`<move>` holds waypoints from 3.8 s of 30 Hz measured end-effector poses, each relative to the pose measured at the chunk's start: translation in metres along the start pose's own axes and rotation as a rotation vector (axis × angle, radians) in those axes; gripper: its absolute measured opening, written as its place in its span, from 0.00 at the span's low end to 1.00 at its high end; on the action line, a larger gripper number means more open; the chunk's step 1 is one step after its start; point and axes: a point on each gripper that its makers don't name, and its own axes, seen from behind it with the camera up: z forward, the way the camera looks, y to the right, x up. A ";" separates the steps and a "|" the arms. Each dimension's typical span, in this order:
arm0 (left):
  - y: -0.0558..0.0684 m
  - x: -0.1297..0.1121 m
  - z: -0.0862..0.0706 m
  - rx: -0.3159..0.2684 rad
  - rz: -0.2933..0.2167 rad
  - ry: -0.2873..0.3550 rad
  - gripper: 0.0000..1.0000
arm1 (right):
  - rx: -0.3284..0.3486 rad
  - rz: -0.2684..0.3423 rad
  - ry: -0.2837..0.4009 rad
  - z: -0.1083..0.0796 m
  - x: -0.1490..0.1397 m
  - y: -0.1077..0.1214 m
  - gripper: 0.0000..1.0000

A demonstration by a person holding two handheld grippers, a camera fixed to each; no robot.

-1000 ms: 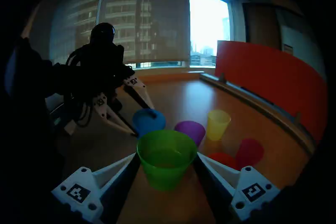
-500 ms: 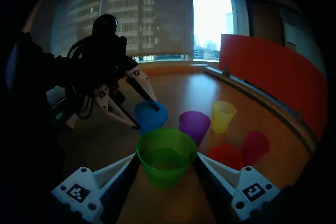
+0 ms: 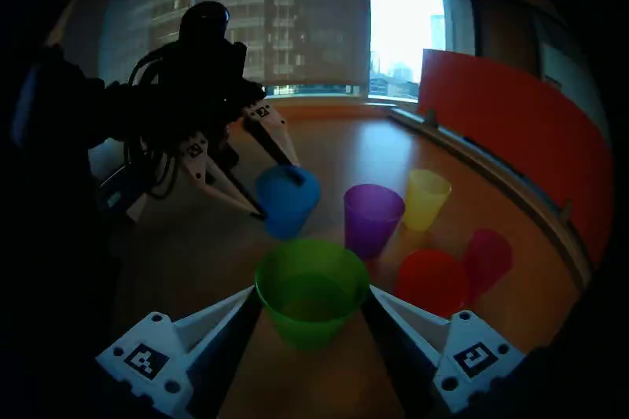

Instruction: Pour water

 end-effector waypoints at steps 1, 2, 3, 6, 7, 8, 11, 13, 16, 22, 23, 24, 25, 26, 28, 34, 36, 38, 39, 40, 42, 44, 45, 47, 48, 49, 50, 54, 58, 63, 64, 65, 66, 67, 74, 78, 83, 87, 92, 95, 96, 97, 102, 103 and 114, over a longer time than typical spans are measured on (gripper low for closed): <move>0.000 0.000 0.000 0.000 0.002 -0.002 0.84 | 0.001 -0.003 -0.005 0.000 -0.001 0.000 0.90; 0.000 -0.001 0.000 -0.001 0.004 -0.004 0.84 | 0.002 -0.006 -0.010 0.000 -0.002 0.000 0.90; 0.000 -0.001 0.000 -0.001 0.006 -0.007 0.84 | 0.002 -0.009 -0.015 0.000 -0.003 0.000 0.90; 0.000 -0.003 0.000 0.000 0.009 -0.012 0.84 | 0.002 -0.015 -0.022 0.000 -0.005 0.000 0.90; 0.000 -0.004 0.001 -0.001 0.009 -0.015 0.84 | 0.002 -0.015 -0.025 0.001 -0.005 0.000 0.90; 0.000 -0.005 0.001 -0.002 0.008 -0.017 0.84 | 0.001 -0.016 -0.027 0.001 -0.006 0.001 0.90; 0.000 -0.007 0.001 -0.005 0.005 -0.021 0.84 | 0.000 -0.018 -0.032 0.001 -0.006 0.001 0.90; 0.001 -0.008 0.001 -0.006 0.002 -0.023 0.84 | 0.000 -0.019 -0.034 0.001 -0.007 0.001 0.90; 0.001 -0.009 0.001 -0.007 -0.004 -0.023 0.84 | 0.001 -0.020 -0.036 0.001 -0.007 0.000 0.91; -0.001 -0.011 -0.001 -0.006 -0.016 -0.017 0.84 | 0.002 -0.022 -0.046 0.003 -0.010 -0.001 0.91; -0.001 -0.012 -0.001 -0.005 -0.017 -0.016 0.84 | 0.003 -0.022 -0.047 0.003 -0.011 -0.001 0.91; -0.001 -0.013 -0.001 -0.004 -0.018 -0.016 0.84 | 0.003 -0.023 -0.049 0.003 -0.011 -0.001 0.91; -0.001 -0.014 -0.002 -0.003 -0.021 -0.014 0.84 | 0.002 -0.022 -0.051 0.004 -0.012 -0.001 0.91; -0.001 -0.014 -0.003 -0.003 -0.023 -0.013 0.84 | 0.002 -0.022 -0.053 0.004 -0.013 -0.001 0.91; 0.000 -0.016 -0.004 -0.001 -0.029 -0.010 0.84 | 0.001 -0.021 -0.055 0.004 -0.015 -0.001 0.91; 0.002 -0.019 -0.006 -0.002 -0.037 0.000 0.84 | 0.002 -0.022 -0.058 0.005 -0.019 -0.002 0.91; 0.003 -0.019 -0.006 -0.005 -0.037 0.001 0.84 | 0.002 -0.023 -0.060 0.005 -0.020 -0.002 0.91; 0.004 -0.020 -0.006 -0.006 -0.037 0.003 0.84 | -0.001 -0.024 -0.063 0.005 -0.021 -0.002 0.91; 0.004 -0.020 -0.006 -0.006 -0.037 0.004 0.84 | -0.002 -0.024 -0.065 0.005 -0.022 -0.001 0.91; 0.004 -0.021 -0.006 -0.006 -0.040 0.004 0.84 | -0.003 -0.024 -0.067 0.005 -0.023 -0.001 0.91; 0.004 -0.021 -0.006 -0.006 -0.044 0.006 0.84 | -0.006 -0.022 -0.069 0.005 -0.024 0.000 0.91; 0.003 -0.022 -0.007 -0.006 -0.048 0.005 0.84 | -0.006 -0.019 -0.070 0.005 -0.025 0.000 0.91; 0.003 -0.023 -0.007 -0.006 -0.051 0.005 0.84 | -0.006 -0.018 -0.070 0.005 -0.025 0.000 0.91; 0.003 -0.024 -0.007 -0.005 -0.052 0.001 0.84 | -0.007 -0.016 -0.072 0.005 -0.026 0.000 0.91; 0.002 -0.024 -0.007 -0.004 -0.053 0.000 0.84 | -0.008 -0.015 -0.073 0.004 -0.026 0.000 0.91; 0.002 -0.025 -0.007 -0.003 -0.053 -0.002 0.84 | -0.009 -0.013 -0.074 0.004 -0.027 0.000 0.91; 0.002 -0.025 -0.007 -0.001 -0.054 -0.004 0.84 | -0.010 -0.012 -0.075 0.004 -0.027 0.000 0.91; 0.001 -0.028 -0.005 0.004 -0.052 -0.016 0.84 | -0.016 -0.005 -0.074 0.003 -0.027 0.000 0.92; 0.003 -0.033 -0.004 -0.005 -0.054 -0.035 0.84 | -0.020 -0.003 -0.069 0.003 -0.027 0.000 0.93; 0.004 -0.036 -0.002 -0.009 -0.059 -0.048 0.84 | -0.023 -0.002 -0.084 0.002 -0.030 0.001 0.96; 0.004 -0.036 -0.001 -0.010 -0.060 -0.051 0.84 | -0.024 -0.003 -0.090 0.002 -0.032 0.000 0.96; 0.004 -0.037 -0.001 -0.011 -0.060 -0.053 0.84 | -0.025 -0.005 -0.096 0.001 -0.034 0.000 0.96; 0.004 -0.037 -0.001 -0.012 -0.060 -0.056 0.84 | -0.025 -0.006 -0.102 0.001 -0.036 0.000 0.97; 0.004 -0.038 -0.002 -0.013 -0.060 -0.060 0.84 | -0.026 -0.008 -0.104 0.000 -0.037 -0.001 0.97; 0.005 -0.046 -0.005 -0.018 -0.066 -0.089 0.84 | -0.035 -0.002 -0.110 -0.006 -0.041 0.001 0.97; 0.005 -0.050 -0.008 -0.015 -0.066 -0.099 0.84 | -0.043 -0.002 -0.112 -0.011 -0.043 0.002 0.97; 0.001 -0.054 -0.015 0.001 -0.065 -0.108 0.84 | -0.053 0.000 -0.116 -0.017 -0.047 0.002 0.97; -0.002 -0.060 -0.021 0.017 -0.064 -0.120 0.84 | -0.059 0.009 -0.118 -0.022 -0.050 0.002 0.97; -0.008 -0.066 -0.028 0.042 -0.062 -0.130 0.84 | -0.075 0.008 -0.118 -0.031 -0.053 0.002 0.97; -0.010 -0.068 -0.031 0.055 -0.068 -0.133 0.84 | -0.082 0.008 -0.117 -0.035 -0.054 0.003 0.97; -0.011 -0.069 -0.033 0.058 -0.070 -0.133 0.84 | -0.084 0.008 -0.117 -0.037 -0.054 0.003 0.97; -0.011 -0.069 -0.034 0.061 -0.071 -0.134 0.84 | -0.087 0.009 -0.116 -0.039 -0.055 0.002 0.97; -0.011 -0.075 -0.040 0.073 -0.067 -0.144 0.84 | -0.101 0.013 -0.114 -0.046 -0.057 0.002 0.97; -0.013 -0.076 -0.041 0.081 -0.064 -0.147 0.84 | -0.104 0.015 -0.115 -0.048 -0.058 0.002 0.97; -0.018 -0.083 -0.054 0.111 -0.092 -0.156 0.84 | -0.133 0.018 -0.115 -0.063 -0.063 0.000 0.97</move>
